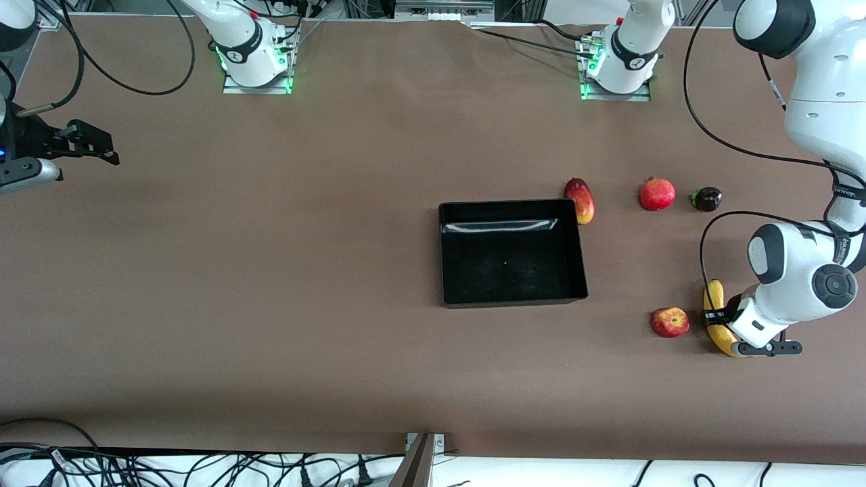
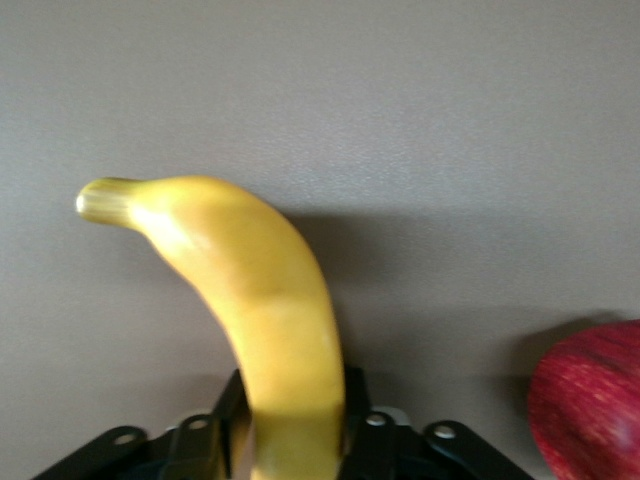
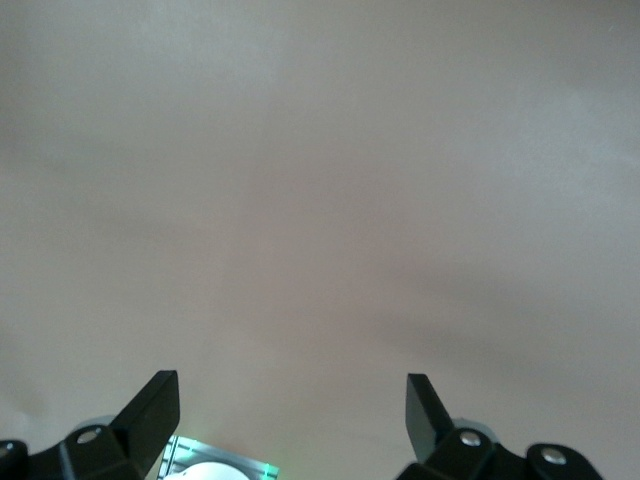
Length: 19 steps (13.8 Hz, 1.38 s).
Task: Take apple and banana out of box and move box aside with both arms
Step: 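Raise the left gripper away while the right gripper reaches the tray rim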
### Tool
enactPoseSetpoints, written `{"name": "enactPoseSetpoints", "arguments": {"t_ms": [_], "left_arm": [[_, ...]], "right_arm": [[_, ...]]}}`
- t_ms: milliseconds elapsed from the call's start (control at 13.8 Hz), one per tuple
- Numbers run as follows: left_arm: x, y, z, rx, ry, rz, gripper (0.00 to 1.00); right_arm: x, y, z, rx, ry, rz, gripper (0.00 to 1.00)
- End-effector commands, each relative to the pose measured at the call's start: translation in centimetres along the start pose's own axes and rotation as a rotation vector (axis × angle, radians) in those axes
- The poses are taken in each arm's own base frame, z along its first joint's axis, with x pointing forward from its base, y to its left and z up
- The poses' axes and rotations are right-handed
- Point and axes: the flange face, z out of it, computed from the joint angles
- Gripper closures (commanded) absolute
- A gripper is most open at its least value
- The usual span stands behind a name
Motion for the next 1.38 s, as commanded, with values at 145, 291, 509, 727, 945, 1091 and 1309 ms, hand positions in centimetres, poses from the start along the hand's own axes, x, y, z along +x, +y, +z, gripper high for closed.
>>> {"name": "enactPoseSetpoints", "arguments": {"t_ms": [145,291,509,727,945,1091,1309], "left_arm": [[0.9,-1.0,-6.1,0.070,0.027,0.008,0.00],[0.1,-1.3,-11.4,0.096,-0.032,0.000,0.00],[-1.4,0.0,-19.9,0.030,-0.068,-0.055,0.00],[-4.2,2.6,-28.8,-0.044,-0.103,-0.074,0.00],[-7.4,5.3,-36.5,-0.072,-0.098,-0.058,0.00],[-9.5,7.4,-40.4,-0.063,-0.083,-0.033,0.00],[-13.2,9.4,-45.6,-0.098,-0.043,-0.096,0.00]], "right_arm": [[5.2,-9.7,3.2,0.028,-0.066,0.050,0.00],[7.7,-15.6,5.5,0.062,-0.082,0.153,0.00],[11.7,-23.5,9.4,0.090,-0.039,0.206,0.00],[14.4,-29.9,12.6,0.131,0.017,0.255,0.00],[15.3,-37.6,17.0,0.156,0.044,0.213,0.00],[16.5,-40.7,19.6,0.170,0.111,0.224,0.00],[16.9,-46.6,23.2,0.201,0.195,0.271,0.00]]}}
